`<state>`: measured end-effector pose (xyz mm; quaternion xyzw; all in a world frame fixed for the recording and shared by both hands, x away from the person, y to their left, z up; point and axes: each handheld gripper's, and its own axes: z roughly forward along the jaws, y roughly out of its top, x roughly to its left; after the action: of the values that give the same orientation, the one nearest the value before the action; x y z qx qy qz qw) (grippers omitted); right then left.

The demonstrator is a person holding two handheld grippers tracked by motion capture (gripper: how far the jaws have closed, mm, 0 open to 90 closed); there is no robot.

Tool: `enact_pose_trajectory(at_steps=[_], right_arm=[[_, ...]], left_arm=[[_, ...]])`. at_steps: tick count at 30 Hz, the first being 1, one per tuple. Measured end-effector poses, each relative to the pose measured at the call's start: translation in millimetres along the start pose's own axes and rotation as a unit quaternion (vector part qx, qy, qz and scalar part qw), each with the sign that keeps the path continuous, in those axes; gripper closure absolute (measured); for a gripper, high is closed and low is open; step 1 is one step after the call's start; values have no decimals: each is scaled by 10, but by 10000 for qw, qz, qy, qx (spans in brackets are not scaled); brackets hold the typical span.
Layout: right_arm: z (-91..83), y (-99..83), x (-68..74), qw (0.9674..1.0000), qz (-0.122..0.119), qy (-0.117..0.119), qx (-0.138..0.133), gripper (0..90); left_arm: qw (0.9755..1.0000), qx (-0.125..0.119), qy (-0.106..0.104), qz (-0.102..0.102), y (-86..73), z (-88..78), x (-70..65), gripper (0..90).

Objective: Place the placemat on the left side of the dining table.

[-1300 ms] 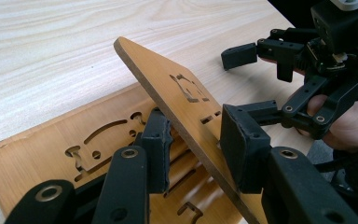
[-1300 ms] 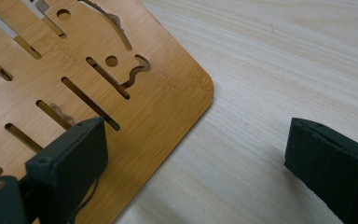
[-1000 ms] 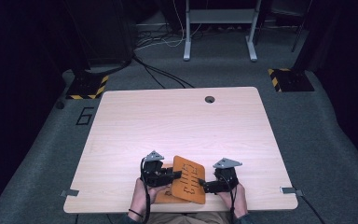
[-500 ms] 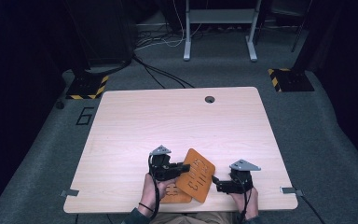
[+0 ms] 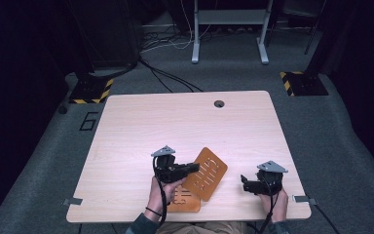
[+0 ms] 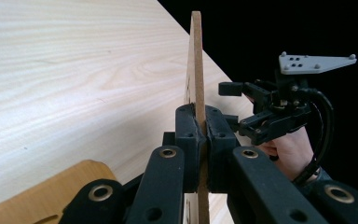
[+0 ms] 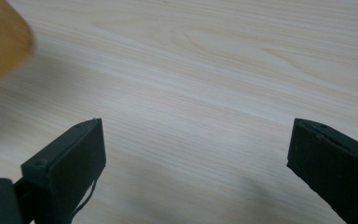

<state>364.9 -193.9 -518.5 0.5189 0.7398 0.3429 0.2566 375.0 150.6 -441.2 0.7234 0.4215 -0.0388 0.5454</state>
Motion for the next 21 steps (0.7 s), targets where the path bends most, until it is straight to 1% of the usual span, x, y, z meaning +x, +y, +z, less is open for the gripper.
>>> enact_pose_trajectory(at_steps=[3, 5, 8, 9, 10, 13, 15, 21], right_arm=[[39, 5, -37, 9998, -48, -129, 116, 21], [68, 1, -56, 9997, -63, -144, 164, 15], [124, -19, -75, 9993, -71, -150, 321, 6], [137, -24, -82, 9994, -47, -104, 334, 3], [137, -23, -82, 9994, 23, -101, 338, 3], [145, -24, -108, 9993, 5, -39, 365, 4], [156, -19, -126, 9991, 143, 49, 404, 1], [159, -19, -126, 9991, 124, 42, 407, 0]], left_arm=[[10000, -82, 34, 30, 37, -61, 9, 859], [9999, -141, 39, 12, 62, -113, 16, 859], [9997, -208, 101, 52, 93, -183, 31, 859], [9997, -220, 103, 26, 100, -199, 30, 859], [9996, -235, 133, 59, 111, -223, 38, 859], [9994, -291, 176, 77, 145, -286, 58, 859], [9992, -337, 211, 75, 172, -326, 62, 859], [9985, -433, 312, 89, 241, -439, 85, 859]])
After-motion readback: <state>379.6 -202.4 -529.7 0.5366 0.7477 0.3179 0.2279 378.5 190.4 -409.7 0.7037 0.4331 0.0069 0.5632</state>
